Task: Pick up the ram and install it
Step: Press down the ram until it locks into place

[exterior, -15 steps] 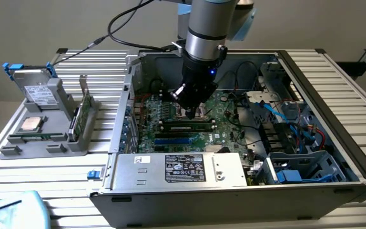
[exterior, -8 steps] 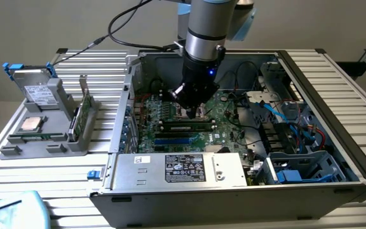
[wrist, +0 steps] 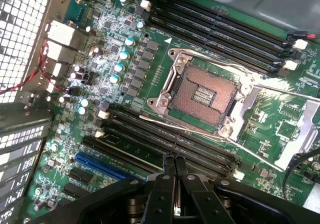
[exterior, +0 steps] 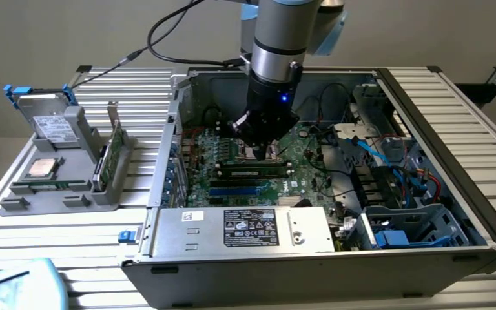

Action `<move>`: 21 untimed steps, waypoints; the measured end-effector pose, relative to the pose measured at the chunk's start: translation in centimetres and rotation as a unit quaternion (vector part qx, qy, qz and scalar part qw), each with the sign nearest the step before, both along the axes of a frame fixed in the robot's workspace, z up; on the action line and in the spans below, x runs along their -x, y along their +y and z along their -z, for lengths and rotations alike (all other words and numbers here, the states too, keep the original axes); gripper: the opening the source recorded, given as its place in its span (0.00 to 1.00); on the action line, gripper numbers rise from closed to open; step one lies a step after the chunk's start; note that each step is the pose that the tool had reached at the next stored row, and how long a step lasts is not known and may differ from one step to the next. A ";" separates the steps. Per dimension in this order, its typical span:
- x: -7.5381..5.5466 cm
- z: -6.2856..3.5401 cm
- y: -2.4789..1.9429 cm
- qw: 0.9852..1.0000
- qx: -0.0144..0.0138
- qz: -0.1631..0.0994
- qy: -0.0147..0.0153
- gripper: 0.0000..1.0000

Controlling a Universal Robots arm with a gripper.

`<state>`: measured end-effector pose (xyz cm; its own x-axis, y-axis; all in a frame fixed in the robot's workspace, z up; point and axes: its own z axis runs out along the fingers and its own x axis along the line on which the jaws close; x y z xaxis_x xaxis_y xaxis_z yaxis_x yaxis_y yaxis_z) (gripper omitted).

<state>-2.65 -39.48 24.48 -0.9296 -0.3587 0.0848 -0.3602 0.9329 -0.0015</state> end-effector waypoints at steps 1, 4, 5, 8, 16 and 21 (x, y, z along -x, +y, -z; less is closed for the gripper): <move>0.0 0.00 0.00 1.000 0.000 0.005 0.000 0.10; 0.0 0.01 0.00 1.000 0.000 0.014 0.000 0.10; 0.0 0.01 0.00 1.000 0.000 0.017 0.000 0.10; 0.0 0.01 0.00 1.000 0.000 0.026 -0.001 0.10; 0.0 0.01 0.00 0.998 0.000 0.067 -0.003 0.10; 0.0 0.01 0.00 0.995 0.000 0.096 -0.004 0.10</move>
<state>-2.64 -39.49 24.48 -0.9817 -0.1739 0.0772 -0.1747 0.9846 -0.0034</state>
